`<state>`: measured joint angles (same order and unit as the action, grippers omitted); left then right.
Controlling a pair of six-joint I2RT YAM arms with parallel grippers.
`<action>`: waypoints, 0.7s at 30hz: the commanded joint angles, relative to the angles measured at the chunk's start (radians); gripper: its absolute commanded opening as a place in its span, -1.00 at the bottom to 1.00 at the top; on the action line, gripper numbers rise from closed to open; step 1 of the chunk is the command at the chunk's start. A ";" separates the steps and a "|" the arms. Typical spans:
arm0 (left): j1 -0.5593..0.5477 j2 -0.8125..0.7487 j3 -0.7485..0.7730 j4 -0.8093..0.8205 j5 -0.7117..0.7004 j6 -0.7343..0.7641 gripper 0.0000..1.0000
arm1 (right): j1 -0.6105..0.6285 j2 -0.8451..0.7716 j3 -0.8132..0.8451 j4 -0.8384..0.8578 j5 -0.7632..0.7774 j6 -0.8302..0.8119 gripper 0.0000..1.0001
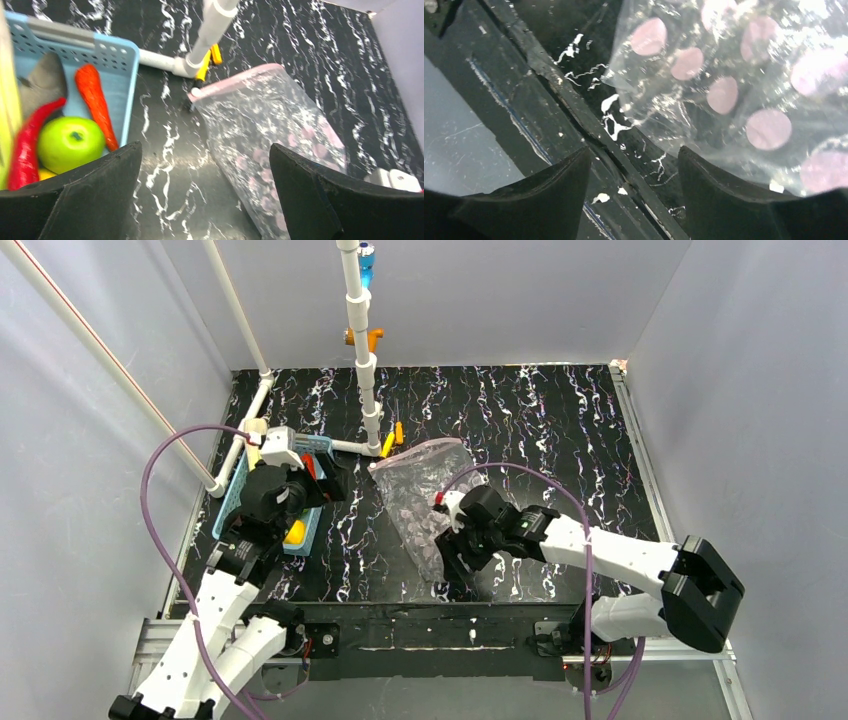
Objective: Place the food in the zip-top bag and seal the zipper
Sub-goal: Move the zipper food storage bag to the center of the board.
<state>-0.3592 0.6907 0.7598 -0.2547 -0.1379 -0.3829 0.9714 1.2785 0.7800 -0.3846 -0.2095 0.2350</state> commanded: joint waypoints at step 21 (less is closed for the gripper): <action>-0.039 0.283 -0.098 0.065 0.481 -0.279 0.80 | -0.580 -0.040 -0.048 0.058 0.149 0.257 0.33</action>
<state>-0.3793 0.9663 0.6794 -0.2253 0.3027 -0.6538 0.3866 1.3101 0.6642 -0.3078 -0.0933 0.6302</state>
